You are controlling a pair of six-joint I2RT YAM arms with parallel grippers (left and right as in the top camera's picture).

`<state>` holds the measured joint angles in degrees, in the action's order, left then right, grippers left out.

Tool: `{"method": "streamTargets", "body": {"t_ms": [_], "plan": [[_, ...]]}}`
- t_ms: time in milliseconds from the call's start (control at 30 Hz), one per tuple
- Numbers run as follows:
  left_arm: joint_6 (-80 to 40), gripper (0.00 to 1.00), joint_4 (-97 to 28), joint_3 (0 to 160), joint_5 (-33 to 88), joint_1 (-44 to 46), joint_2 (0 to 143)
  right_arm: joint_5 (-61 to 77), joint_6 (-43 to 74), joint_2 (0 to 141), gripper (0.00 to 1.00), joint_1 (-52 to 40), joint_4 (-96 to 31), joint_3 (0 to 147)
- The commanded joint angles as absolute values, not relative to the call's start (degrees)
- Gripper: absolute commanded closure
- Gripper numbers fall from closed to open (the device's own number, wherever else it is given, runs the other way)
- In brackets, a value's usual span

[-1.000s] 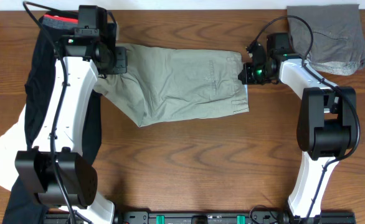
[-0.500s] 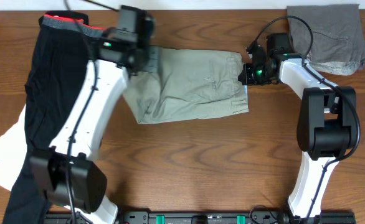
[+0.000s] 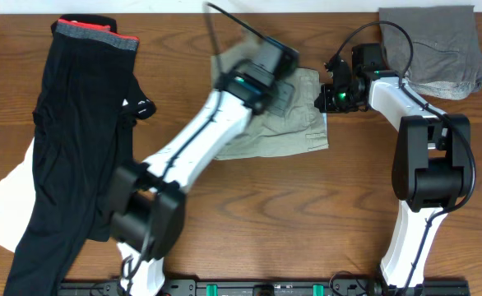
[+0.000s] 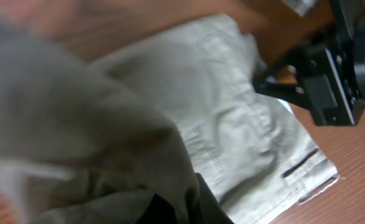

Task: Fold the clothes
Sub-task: 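Fold the shorts' left half over onto the right half with the left gripper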

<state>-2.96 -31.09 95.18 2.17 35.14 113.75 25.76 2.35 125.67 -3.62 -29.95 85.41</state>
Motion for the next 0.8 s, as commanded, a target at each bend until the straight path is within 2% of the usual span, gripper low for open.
{"method": "streamTargets", "body": {"t_ms": [0, 467, 500, 567, 633, 667, 767], "plan": [[-3.73, 0.94, -28.29, 96.66, 2.13, 37.58, 116.55, 23.53, 2.7, 127.68, 0.99, -4.29, -31.33, 84.2], [-4.6, 0.94, -20.73, 96.64, 2.5, 43.11, 119.9, 23.35, 2.7, 127.68, 0.99, -3.92, -31.75, 84.09], [-4.6, 0.87, -20.62, 96.64, 2.5, 43.11, 119.9, 23.35, 2.7, 127.68, 0.99, -3.92, -31.75, 84.09], [-4.6, 0.43, -20.45, 96.64, 2.5, 43.09, 119.9, 23.35, 2.68, 127.68, 0.99, -3.92, -31.75, 84.09], [-4.6, 0.11, -20.45, 96.64, 2.48, 43.05, 119.9, 23.35, 2.7, 127.68, 0.99, -3.92, -31.79, 84.09], [-4.6, 0.02, -20.45, 96.64, 2.48, 43.05, 119.9, 23.35, 2.7, 127.68, 0.99, -3.92, -31.81, 84.09], [-4.6, 0.02, -20.45, 96.68, 2.46, 42.65, 119.55, 23.38, 2.7, 127.68, 0.99, -3.92, -31.97, 84.09]]}}
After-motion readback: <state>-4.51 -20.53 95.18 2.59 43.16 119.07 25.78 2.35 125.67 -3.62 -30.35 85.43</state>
